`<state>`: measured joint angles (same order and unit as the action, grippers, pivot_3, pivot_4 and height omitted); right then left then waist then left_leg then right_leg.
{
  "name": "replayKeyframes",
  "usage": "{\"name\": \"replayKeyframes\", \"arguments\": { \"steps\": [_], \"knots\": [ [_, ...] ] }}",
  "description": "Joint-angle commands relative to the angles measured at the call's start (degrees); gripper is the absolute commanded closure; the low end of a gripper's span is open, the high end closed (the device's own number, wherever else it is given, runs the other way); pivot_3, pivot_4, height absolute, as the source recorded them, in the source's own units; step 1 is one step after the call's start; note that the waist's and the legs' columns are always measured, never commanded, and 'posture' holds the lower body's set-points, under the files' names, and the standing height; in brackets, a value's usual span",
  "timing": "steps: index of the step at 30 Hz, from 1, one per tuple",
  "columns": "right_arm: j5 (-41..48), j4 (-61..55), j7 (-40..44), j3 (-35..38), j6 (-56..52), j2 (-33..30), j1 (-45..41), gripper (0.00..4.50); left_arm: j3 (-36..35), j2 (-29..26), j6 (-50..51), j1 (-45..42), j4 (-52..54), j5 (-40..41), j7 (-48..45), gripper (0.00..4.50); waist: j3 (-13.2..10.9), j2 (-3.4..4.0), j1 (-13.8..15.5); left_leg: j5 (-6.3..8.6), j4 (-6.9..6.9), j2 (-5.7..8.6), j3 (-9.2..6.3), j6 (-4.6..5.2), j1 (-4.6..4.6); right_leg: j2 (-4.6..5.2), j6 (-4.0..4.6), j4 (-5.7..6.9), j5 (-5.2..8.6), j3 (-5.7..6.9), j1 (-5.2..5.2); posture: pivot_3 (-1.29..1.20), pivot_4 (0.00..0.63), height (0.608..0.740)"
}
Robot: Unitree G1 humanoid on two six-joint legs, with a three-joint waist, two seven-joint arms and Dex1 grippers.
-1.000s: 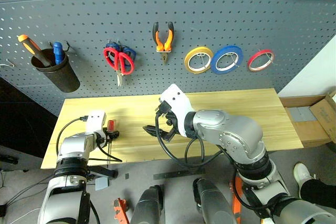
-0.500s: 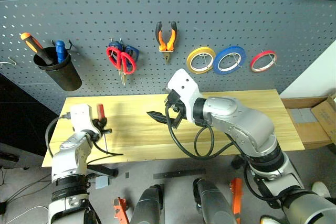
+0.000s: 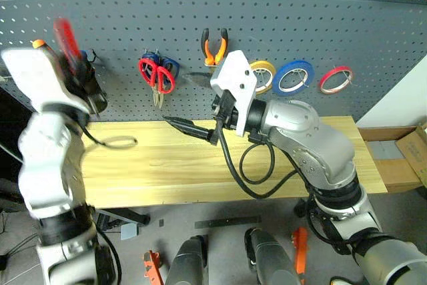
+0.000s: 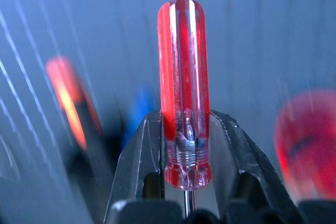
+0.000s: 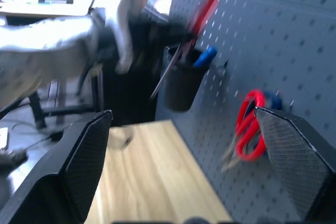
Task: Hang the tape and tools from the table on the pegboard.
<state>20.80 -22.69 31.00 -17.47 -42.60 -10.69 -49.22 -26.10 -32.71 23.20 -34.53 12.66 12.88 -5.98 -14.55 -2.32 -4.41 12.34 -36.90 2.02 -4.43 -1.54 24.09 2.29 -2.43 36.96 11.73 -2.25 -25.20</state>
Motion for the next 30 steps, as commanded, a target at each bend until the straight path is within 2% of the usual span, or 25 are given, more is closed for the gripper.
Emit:
{"name": "replayKeyframes", "arguments": {
  "steps": [1, 6, 12, 22, 23, 30],
  "knots": [
    [-0.9, 0.6, -0.3, 1.0, 2.3, 1.0, -2.3, 0.00, 0.7, -3.5, -5.7, -8.3, -8.1, 0.5, -3.4, 3.69, 0.0, 0.00, 0.0, 0.01, 0.01, 0.03, 0.01, 0.00, 0.01, 0.02, 0.00, 0.03, 0.00, -0.01, -0.02, -0.07, 0.186, 0.740],
    [-2.0, 2.3, -0.6, 1.0, 3.2, 2.0, -3.0, 0.00, 0.3, -6.6, -11.9, -14.4, -20.6, -0.6, -4.7, 3.69, 0.0, 0.00, -0.3, 0.02, 0.10, 0.02, -0.03, -0.02, 0.05, 0.03, 0.02, 0.04, -0.02, 0.01, -0.12, -0.08, 0.186, 0.740],
    [-2.8, 3.6, -0.8, 1.0, 3.8, 2.8, -3.4, 0.00, 1.4, -7.1, -20.0, -15.7, -32.3, -1.9, -5.6, 3.69, 0.0, 0.00, -0.3, 0.01, 0.11, -0.02, -0.03, -0.03, 0.05, 0.03, 0.06, 0.11, -0.04, 0.02, -0.18, -0.09, 0.186, 0.740],
    [-3.6, 4.2, -0.4, 1.3, 4.0, 3.6, -3.9, 0.00, 2.3, -6.0, -24.1, -12.1, -35.0, -3.9, -2.9, 3.69, 0.0, -0.01, -0.4, 0.02, 0.04, 0.00, -0.04, -0.03, 0.14, 0.06, 0.06, 0.12, -0.09, 0.02, -0.22, -0.10, 0.187, 0.740],
    [-3.6, 4.2, -0.2, 1.3, 4.0, 3.6, -3.9, 0.00, 2.2, -6.0, -24.5, -11.7, -35.0, -4.1, -2.6, 2.98, 0.0, -0.01, -0.4, 0.02, 0.04, -0.01, -0.04, -0.03, 0.14, 0.06, 0.07, 0.13, -0.10, 0.02, -0.22, -0.10, 0.187, 0.740],
    [-3.4, 4.0, 0.7, 2.0, 4.8, 3.4, -4.1, 0.00, 1.3, -4.4, -24.3, -8.1, -30.9, -3.6, 0.6, 0.75, 0.0, -0.04, -0.4, 0.02, 0.01, -0.01, -0.04, -0.03, 0.14, 0.06, 0.09, 0.16, -0.11, 0.03, -0.23, -0.10, 0.175, 0.740]
  ]
}}
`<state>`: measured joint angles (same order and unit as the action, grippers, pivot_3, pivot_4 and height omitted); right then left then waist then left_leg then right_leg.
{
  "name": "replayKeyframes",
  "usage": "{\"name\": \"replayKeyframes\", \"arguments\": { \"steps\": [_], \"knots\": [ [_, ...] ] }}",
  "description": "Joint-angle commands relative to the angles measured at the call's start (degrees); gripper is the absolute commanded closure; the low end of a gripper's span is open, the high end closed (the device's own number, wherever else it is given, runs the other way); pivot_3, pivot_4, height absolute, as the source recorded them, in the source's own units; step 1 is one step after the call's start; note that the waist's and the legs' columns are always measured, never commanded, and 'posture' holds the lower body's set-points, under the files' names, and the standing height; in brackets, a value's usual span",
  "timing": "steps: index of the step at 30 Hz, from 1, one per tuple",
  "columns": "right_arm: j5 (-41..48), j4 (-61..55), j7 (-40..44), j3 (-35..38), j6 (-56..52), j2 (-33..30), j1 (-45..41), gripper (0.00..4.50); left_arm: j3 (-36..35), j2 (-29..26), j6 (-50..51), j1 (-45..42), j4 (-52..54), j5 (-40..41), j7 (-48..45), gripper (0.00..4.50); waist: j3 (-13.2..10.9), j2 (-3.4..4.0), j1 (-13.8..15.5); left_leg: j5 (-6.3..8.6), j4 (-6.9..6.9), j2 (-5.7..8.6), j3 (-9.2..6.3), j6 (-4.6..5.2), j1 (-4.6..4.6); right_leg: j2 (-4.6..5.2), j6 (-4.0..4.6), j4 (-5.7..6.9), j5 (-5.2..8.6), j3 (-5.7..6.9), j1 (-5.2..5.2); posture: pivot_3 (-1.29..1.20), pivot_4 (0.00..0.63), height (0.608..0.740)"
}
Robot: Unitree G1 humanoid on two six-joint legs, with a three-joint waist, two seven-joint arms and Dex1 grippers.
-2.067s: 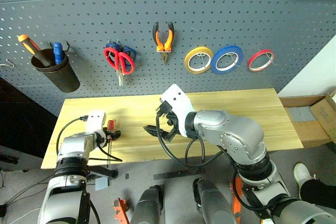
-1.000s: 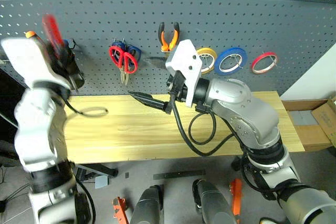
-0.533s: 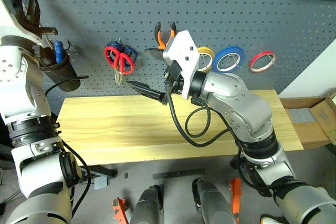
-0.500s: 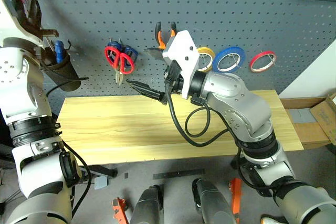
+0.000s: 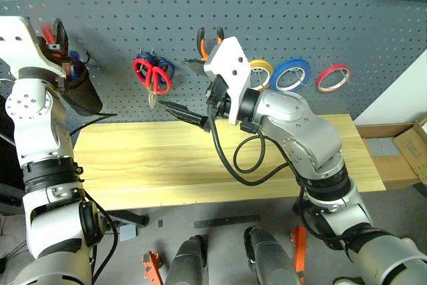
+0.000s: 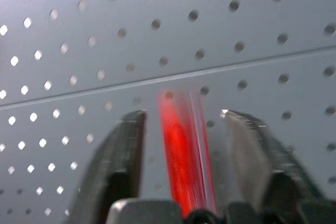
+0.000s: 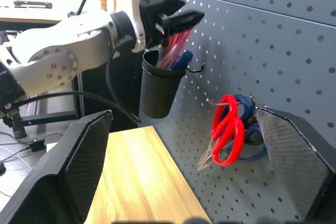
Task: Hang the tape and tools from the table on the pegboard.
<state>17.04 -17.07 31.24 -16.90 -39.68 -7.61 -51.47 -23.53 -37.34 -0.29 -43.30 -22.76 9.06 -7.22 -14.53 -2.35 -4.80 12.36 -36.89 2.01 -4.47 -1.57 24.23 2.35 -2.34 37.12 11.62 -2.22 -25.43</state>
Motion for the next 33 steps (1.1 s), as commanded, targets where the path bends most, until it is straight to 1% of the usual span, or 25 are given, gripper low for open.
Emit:
{"name": "replayKeyframes", "arguments": {
  "steps": [1, 2, 3, 7, 10, 12, 13, 16, 19, 22, 24, 26, 27, 28, 29, 30, 31, 33],
  "knots": [
    [0.4, -1.5, 0.5, 1.5, 2.0, 0.2, -1.8, 0.00, -1.4, 0.7, -0.4, 1.3, 5.5, 0.2, 2.6, 0.36, 0.0, -0.01, 0.0, 0.00, 0.00, 0.00, 0.00, 0.00, 0.00, 0.00, 0.00, 0.00, 0.00, 0.00, 0.00, -0.10, 0.173, 0.740],
    [0.3, -1.5, 0.6, 1.6, 2.2, 0.1, -1.8, 0.00, -1.4, 1.2, 0.3, 1.8, 6.8, 0.3, 3.3, 0.09, 0.0, -0.03, 0.0, 0.00, -0.01, 0.00, 0.01, 0.00, 0.00, 0.01, -0.01, 0.00, -0.01, -0.01, 0.00, -0.10, 0.171, 0.740],
    [0.3, -1.5, 0.6, 1.7, 2.4, 0.0, -1.8, 0.00, -1.3, 1.6, 1.0, 2.2, 8.3, 0.3, 3.8, 0.02, 0.0, -0.04, 0.0, 0.00, -0.01, 0.00, 0.01, 0.00, 0.00, 0.01, -0.01, -0.01, -0.02, -0.02, 0.00, -0.10, 0.169, 0.740],
    [1.4, -2.5, 1.4, 3.7, 2.2, -1.7, -1.4, 0.00, 0.1, 4.0, 6.4, 3.8, 18.1, 1.5, 4.6, 0.02, 0.1, -0.18, 0.0, 0.00, -0.04, 0.00, 0.00, 0.00, 0.01, 0.01, -0.01, 0.00, -0.04, -0.01, 0.01, -0.10, 0.159, 0.740],
    [3.9, -5.3, 3.7, 7.5, 1.6, -5.7, 1.3, 0.00, 4.6, 5.3, 10.5, 5.9, 28.9, 0.1, 3.3, 0.02, 0.4, -0.38, 0.3, 0.00, -0.06, 0.04, -0.02, 0.00, 0.03, 0.03, -0.04, -0.03, -0.06, 0.00, 0.03, -0.09, 0.143, 0.740],
    [5.3, -6.9, 4.4, 8.9, 0.5, -7.9, 3.2, 0.00, 6.1, 7.0, 13.8, 7.5, 33.8, 1.9, 2.9, 0.02, 0.8, -0.46, 0.4, 0.00, -0.06, 0.08, -0.05, 0.00, 0.07, 0.05, -0.05, -0.08, -0.07, 0.01, 0.05, -0.08, 0.140, 0.740],
    [5.8, -7.7, 4.5, 9.4, -0.2, -8.9, 4.3, 0.00, 6.7, 8.3, 15.4, 8.7, 36.0, 4.3, 1.7, 0.02, 0.9, -0.43, 0.4, 0.00, -0.05, 0.10, -0.02, 0.00, 0.07, 0.08, -0.05, -0.11, -0.07, -0.01, 0.05, -0.08, 0.131, 0.740],
    [6.2, -10.4, 3.9, 10.4, -1.9, -12.2, 9.5, 0.00, 10.4, 11.0, 18.8, 14.8, 42.2, 6.4, -0.9, 0.02, 2.0, -0.27, 0.3, 0.01, -0.03, 0.10, 0.05, 0.01, 0.06, 0.16, -0.07, -0.09, -0.08, -0.05, 0.06, -0.07, 0.116, 0.740],
    [4.9, -12.3, 2.0, 10.3, -2.2, -14.1, 15.9, 0.00, 14.3, 12.2, 19.9, 20.4, 45.6, 4.7, -2.5, 0.02, 2.8, -0.23, 0.0, 0.01, -0.02, 0.06, 0.13, 0.01, -0.14, 0.05, -0.07, -0.02, -0.08, -0.13, 0.16, -0.07, 0.102, 0.740],
    [1.7, -12.0, -0.4, 9.4, 0.7, -14.7, 22.0, 0.00, 16.6, 13.6, 20.2, 24.8, 46.6, 4.6, -3.7, 0.02, 3.3, -0.10, 0.0, -0.01, -0.09, -0.14, 0.33, 0.00, -0.44, -0.22, -0.02, -0.01, -0.10, -0.16, 0.46, -0.08, 0.091, 0.740],
    [-1.2, -10.1, -2.7, 8.9, 5.1, -13.9, 27.2, 0.00, 18.1, 14.5, 19.7, 28.9, 46.0, 4.2, -4.6, 0.02, 3.8, -0.02, 0.0, -0.06, -0.13, -0.21, 0.45, 0.04, -0.54, -0.32, -0.02, -0.09, -0.09, -0.19, 0.62, -0.09, 0.081, 0.740],
    [-4.5, -5.0, -6.4, 9.3, 12.4, -11.4, 34.2, 0.00, 19.3, 15.7, 17.7, 34.1, 42.3, 2.6, -5.0, 0.02, 4.8, -0.05, 0.0, -0.05, -0.01, -0.27, 0.61, 0.05, -0.93, -0.36, -0.02, -0.23, -0.06, -0.23, 1.04, -0.09, 0.072, 0.740],
    [-5.8, -2.2, -7.2, 9.5, 15.6, -10.8, 36.6, 0.00, 19.8, 16.1, 16.8, 36.0, 40.9, 2.1, -5.6, 0.02, 5.1, -0.03, 0.0, 0.00, 0.13, -0.33, 0.72, 0.02, -1.43, -0.38, -0.19, -0.32, 0.12, -0.28, 1.49, -0.09, 0.066, 0.740],
    [-6.7, -0.2, -7.4, 9.6, 17.9, -10.4, 38.0, 0.00, 20.2, 16.3, 16.2, 37.0, 40.0, 1.9, -6.1, 0.02, 5.3, -0.03, 0.0, 0.06, 0.15, -0.34, 0.76, 0.01, -1.70, -0.39, -0.19, -0.35, 0.29, -0.30, 1.76, -0.09, 0.063, 0.740],
    [-7.4, 1.7, -7.5, 9.8, 20.1, -10.2, 38.9, 0.00, 20.4, 16.7, 15.5, 37.6, 39.1, 1.5, -6.1, 0.02, 5.4, -0.02, -0.1, 0.06, 0.14, -0.36, 0.80, 0.01, -1.79, -0.42, -0.19, -0.38, 0.32, -0.31, 1.87, -0.09, 0.059, 0.740],
    [-8.1, 4.3, -8.1, 10.3, 22.4, -9.8, 40.0, 0.00, 20.3, 17.1, 14.6, 38.5, 37.7, 1.1, -6.0, 0.02, 5.4, -0.01, -0.1, 0.06, 0.03, -0.37, 0.80, 0.02, -1.83, -0.43, 0.07, -0.35, 0.47, -0.31, 1.91, -0.10, 0.056, 0.740],
    [-8.9, 8.3, -9.7, 11.6, 25.0, -9.1, 41.2, 0.00, 20.3, 17.7, 13.3, 39.6, 35.9, 0.7, -6.1, 0.02, 5.5, 0.00, -0.1, 0.06, -0.07, -0.39, 0.81, 0.02, -1.82, -0.43, 0.12, -0.29, 0.48, -0.31, 1.92, -0.09, 0.047, 0.740],
    [-10.5, 15.6, -12.2, 13.5, 30.2, -8.4, 42.5, 0.00, 20.1, 18.6, 10.8, 41.4, 32.0, -0.3, -5.8, 0.02, 6.5, 0.00, -0.1, 0.05, -0.09, -0.51, 0.98, 0.03, -1.90, -0.44, 0.13, -0.27, 0.43, -0.31, 1.99, -0.09, 0.040, 0.740]
  ]
}}
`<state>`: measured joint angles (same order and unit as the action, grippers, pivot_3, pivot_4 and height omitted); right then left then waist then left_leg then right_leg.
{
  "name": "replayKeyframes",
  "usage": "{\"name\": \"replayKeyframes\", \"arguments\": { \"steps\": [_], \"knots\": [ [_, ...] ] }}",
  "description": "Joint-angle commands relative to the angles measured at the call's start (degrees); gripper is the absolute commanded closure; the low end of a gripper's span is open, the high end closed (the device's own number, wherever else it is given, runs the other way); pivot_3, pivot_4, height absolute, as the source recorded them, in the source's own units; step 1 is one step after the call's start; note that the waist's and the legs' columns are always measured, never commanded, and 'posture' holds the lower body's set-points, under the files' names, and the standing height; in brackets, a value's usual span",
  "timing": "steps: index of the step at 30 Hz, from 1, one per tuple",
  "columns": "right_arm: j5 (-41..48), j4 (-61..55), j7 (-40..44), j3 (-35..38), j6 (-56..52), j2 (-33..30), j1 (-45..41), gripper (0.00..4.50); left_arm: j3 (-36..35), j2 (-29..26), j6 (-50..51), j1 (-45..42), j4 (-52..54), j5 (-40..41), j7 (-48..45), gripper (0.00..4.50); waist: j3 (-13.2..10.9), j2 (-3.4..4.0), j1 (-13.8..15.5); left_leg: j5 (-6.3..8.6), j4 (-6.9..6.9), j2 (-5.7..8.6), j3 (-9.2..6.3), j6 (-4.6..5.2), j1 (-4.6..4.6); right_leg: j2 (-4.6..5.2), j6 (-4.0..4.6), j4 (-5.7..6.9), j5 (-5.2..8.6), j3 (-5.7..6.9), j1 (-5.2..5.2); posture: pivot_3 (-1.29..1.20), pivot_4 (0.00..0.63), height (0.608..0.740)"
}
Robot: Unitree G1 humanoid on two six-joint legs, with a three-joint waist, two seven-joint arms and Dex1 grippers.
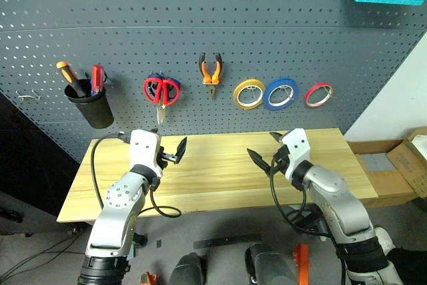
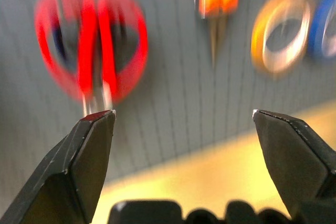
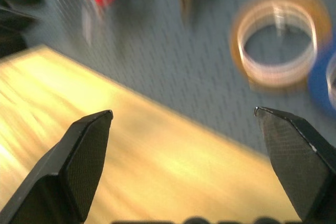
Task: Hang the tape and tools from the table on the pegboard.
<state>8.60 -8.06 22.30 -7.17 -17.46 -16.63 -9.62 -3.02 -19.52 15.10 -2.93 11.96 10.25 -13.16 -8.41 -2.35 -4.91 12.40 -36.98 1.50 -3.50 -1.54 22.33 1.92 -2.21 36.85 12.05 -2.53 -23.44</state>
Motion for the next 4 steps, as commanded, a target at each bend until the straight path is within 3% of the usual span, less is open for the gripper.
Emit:
{"name": "replayKeyframes", "arguments": {
  "steps": [1, 4],
  "knots": [
    [-2.5, 9.5, -4.1, 4.6, 10.1, 0.8, 0.7, 0.00, -0.8, 1.5, -5.4, 1.4, -4.3, -1.7, 0.6, 0.02, 0.7, 0.05, 0.0, 0.00, 0.03, -0.02, 0.05, 0.00, -0.25, 0.00, 0.00, -0.03, 0.00, 0.00, 0.19, -0.09, 0.035, 0.740],
    [-2.9, 15.1, -4.8, 6.1, 14.1, 1.3, 0.1, 0.00, -1.5, 2.6, -7.2, 1.4, -7.3, -2.2, 1.1, 0.02, 1.2, 0.14, 0.0, 0.01, 0.07, -0.04, 0.13, -0.01, -0.41, 0.00, 0.01, -0.02, 0.02, -0.06, 0.29, -0.09, 0.022, 0.740]
  ]
}}
